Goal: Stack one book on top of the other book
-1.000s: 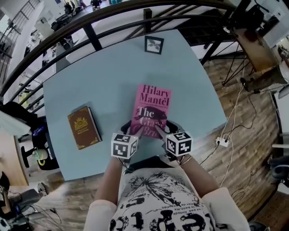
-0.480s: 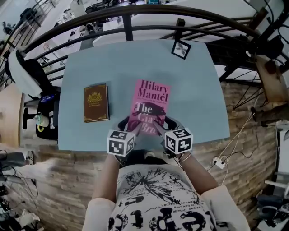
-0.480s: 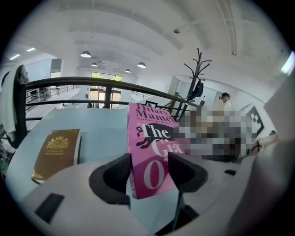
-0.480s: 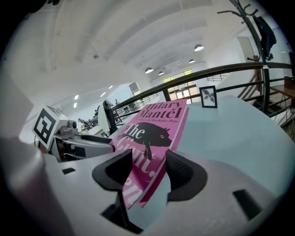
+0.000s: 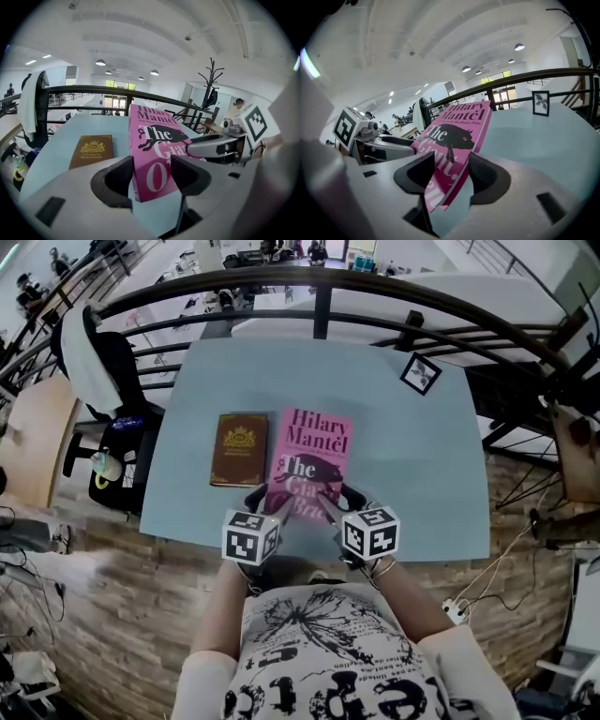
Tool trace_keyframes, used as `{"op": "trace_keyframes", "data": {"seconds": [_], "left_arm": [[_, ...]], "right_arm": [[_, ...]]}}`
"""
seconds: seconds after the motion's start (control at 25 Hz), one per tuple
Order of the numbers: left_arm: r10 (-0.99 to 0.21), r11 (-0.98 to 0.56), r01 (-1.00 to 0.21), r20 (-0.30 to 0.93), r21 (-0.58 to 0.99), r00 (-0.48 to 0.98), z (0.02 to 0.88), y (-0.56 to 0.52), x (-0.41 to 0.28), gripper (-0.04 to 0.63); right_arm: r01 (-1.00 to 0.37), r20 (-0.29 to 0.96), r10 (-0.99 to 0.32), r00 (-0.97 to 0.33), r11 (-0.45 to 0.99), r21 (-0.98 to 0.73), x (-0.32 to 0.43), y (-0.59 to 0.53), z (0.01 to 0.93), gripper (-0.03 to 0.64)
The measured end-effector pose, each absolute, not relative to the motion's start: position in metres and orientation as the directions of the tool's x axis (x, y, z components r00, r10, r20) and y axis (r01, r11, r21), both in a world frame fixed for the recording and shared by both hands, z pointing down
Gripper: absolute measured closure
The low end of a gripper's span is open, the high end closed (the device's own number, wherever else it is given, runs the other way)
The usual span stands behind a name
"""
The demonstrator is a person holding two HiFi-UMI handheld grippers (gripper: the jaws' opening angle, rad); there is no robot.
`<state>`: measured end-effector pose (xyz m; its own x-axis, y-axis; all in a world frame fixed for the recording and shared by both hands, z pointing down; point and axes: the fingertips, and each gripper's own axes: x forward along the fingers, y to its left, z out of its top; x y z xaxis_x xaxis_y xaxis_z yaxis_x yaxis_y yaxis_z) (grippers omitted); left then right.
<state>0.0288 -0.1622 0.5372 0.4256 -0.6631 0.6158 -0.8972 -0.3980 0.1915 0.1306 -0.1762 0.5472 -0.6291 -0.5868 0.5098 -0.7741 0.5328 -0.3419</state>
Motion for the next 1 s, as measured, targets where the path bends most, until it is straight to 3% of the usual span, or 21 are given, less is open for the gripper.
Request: {"op": "trace_keyframes", "data": {"seconds": [0.72, 1.0], "left_arm": [[-0.611, -0.373, -0.894, 0.660, 0.247, 0.437, 0.557, -0.205, -0.161, 0.341], [-0.554, -0.359, -0.887, 0.699, 0.291, 0.453, 0.592, -0.211, -0.195, 0.341]], "right_arm": [[-0.786, 0.571, -0.557, -0.603, 0.536, -0.307, -0.059, -0.223, 0.562, 0.396], [-0.782, 0.616, -0.516, -0.595, 0.549, -0.295, -0.095, -0.234, 0.593, 0.393]]}}
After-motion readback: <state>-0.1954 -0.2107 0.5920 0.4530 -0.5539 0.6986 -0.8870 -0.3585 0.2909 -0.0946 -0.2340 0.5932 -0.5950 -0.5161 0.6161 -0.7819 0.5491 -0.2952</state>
